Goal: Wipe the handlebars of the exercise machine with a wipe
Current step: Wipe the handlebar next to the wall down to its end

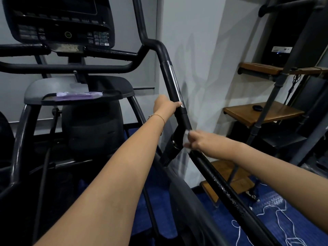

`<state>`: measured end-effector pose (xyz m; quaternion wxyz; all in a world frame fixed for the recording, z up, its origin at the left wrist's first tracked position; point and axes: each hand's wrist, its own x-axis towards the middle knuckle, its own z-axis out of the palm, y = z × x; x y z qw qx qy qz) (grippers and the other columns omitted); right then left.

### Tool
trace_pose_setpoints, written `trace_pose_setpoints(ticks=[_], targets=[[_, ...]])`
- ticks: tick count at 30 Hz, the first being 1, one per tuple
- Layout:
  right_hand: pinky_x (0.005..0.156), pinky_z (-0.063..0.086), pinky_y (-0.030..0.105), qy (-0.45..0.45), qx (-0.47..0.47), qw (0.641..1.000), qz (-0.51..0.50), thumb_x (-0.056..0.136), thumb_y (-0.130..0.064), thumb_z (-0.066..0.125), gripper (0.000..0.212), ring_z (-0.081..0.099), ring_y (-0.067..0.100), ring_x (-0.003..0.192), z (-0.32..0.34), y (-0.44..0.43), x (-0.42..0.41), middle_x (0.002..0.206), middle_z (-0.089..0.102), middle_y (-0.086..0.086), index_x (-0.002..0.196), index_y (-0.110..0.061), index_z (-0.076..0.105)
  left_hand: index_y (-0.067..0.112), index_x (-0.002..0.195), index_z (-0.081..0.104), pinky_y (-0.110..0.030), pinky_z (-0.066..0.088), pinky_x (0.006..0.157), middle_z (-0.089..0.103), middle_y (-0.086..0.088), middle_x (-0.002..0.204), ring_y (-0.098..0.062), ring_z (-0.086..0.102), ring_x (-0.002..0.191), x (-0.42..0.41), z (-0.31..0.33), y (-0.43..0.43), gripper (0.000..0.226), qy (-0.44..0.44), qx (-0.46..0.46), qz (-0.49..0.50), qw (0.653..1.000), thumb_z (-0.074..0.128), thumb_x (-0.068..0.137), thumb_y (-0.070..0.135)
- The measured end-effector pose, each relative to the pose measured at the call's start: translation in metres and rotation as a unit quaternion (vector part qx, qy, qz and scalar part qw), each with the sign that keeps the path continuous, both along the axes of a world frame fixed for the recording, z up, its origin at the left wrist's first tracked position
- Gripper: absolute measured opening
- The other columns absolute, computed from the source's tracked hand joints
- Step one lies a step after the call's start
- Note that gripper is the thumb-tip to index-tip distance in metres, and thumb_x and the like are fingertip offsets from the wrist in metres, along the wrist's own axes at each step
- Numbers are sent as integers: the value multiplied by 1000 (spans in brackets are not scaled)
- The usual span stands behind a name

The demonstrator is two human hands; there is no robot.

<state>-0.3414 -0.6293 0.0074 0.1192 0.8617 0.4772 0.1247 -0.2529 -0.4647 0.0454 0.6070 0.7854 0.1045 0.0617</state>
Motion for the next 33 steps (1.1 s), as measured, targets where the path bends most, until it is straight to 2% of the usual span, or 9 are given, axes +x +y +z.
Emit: trace_pose_setpoints(ticks=[2, 6, 11, 18, 22, 25, 29, 31, 33], targets=[[75, 51, 30, 48, -54, 997, -9, 88, -11, 60, 24, 53, 23, 88, 0, -1, -3, 97, 52, 8, 112, -7, 66, 8, 68, 43, -39, 56, 82, 58, -9, 75, -26, 62, 76, -1, 0, 0, 38, -1, 29, 0, 1000, 75, 78, 24], [72, 50, 30, -22, -38, 998, -35, 88, -11, 60, 30, 49, 24, 95, 4, 10, 8, 104, 50, 7, 118, -13, 63, 6, 75, 49, -31, 53, 71, 47, -4, 65, -19, 49, 59, -2, -2, -2, 32, -6, 42, -6, 999, 74, 79, 25], [90, 44, 32, 63, -137, 988, -37, 94, -11, 47, 31, 44, 23, 105, 2, 16, -7, 117, 44, 5, 122, -18, 61, 9, 72, 46, -36, 56, 82, 59, -10, 83, -26, 63, 81, -6, 1, -1, 34, -10, 60, 2, 998, 73, 81, 27], [74, 39, 35, -14, -224, 967, -119, 97, -12, 38, 31, 45, 33, 110, -3, 41, -16, 132, 42, 15, 120, -7, 58, 10, 69, 47, -24, 42, 52, 49, -1, 65, -15, 48, 58, -16, -2, -8, 32, -40, 135, 14, 990, 63, 88, 29], [87, 40, 33, -8, -319, 931, -178, 99, -15, 36, 37, 38, 29, 123, -7, 55, -28, 141, 33, 12, 135, -14, 43, 6, 87, 57, -29, 50, 67, 57, -5, 77, -22, 59, 77, -21, -1, -10, 23, -42, 144, 4, 989, 67, 85, 27], [88, 41, 30, -78, -313, 932, -163, 98, -18, 40, 33, 39, 29, 117, -10, 62, -14, 136, 36, 10, 130, -18, 50, 5, 94, 58, -29, 52, 69, 60, -6, 82, -21, 58, 76, -21, -5, -11, 29, -26, 131, 2, 991, 72, 81, 27], [93, 44, 36, -76, -414, 885, -196, 95, -18, 45, 41, 40, 32, 118, -30, 71, -27, 139, 33, 15, 136, -14, 42, 4, 106, 60, -36, 56, 80, 66, -10, 100, -22, 62, 82, -20, -4, -7, 39, -11, 86, -14, 996, 76, 77, 25], [93, 42, 35, -24, -394, 900, -185, 95, -16, 44, 41, 40, 32, 122, -29, 68, -29, 140, 34, 14, 136, -13, 41, 4, 106, 62, -38, 57, 82, 67, -12, 102, -24, 65, 89, -20, -2, -4, 40, 3, 68, -23, 997, 78, 76, 24], [84, 45, 30, 102, -228, 956, -156, 96, -15, 44, 32, 48, 29, 117, -12, 50, -17, 128, 46, 10, 126, -10, 53, 3, 105, 61, -38, 56, 82, 67, -13, 102, -26, 66, 93, -17, -1, -4, 41, 11, 68, -26, 997, 78, 75, 24]])
